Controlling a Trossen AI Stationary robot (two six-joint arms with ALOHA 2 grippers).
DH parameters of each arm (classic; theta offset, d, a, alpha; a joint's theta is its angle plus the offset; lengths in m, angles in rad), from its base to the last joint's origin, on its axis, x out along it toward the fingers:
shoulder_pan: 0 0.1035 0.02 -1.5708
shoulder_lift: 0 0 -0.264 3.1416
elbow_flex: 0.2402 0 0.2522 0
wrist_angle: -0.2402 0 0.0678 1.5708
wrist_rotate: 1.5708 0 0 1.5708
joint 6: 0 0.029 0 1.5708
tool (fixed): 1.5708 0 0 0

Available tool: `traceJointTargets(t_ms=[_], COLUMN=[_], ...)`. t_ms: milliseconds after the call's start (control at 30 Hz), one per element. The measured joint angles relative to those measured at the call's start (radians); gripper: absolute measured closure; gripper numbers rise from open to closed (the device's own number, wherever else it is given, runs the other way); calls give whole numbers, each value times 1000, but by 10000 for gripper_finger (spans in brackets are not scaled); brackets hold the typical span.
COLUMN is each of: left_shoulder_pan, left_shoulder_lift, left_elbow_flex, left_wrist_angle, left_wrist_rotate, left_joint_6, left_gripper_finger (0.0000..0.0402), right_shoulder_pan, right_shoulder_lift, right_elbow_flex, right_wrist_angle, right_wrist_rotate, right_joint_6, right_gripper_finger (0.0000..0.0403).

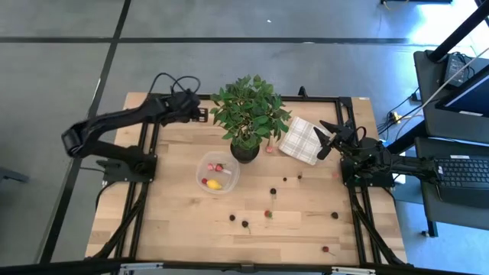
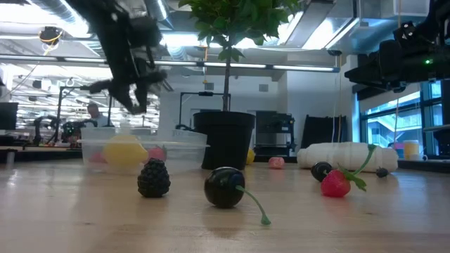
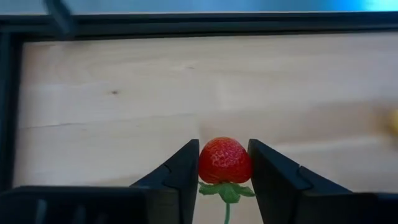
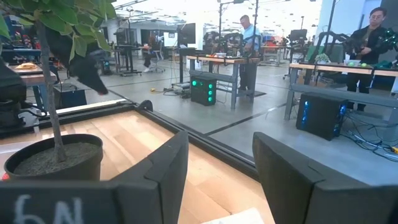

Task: Pick and placing Produce into tupperware
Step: Put the top red strawberry into the transparent bin

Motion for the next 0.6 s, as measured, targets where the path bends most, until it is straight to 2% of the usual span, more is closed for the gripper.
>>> traceJointTargets(t_ms=[267,433,600], left_shoulder_pan=[-198,-365,-538], left_shoulder_lift=[-154,-171,-159], left_elbow_flex=[2,2,2], left_wrist_angle=[5,20,63], left_wrist_rotate=[60,84,82], left_joint_6=[-12,-51,-85], left_gripper_finger=[281,289,277], right_shoulder_pan=[0,0,0], right_shoulder_lift=[0,0,0], right_elbow_flex=[0,0,0], right_wrist_angle=[2,2,2], right_wrist_rotate=[0,0,0], right_joint_6=[0,0,0], right_gripper_finger=[221,221,221])
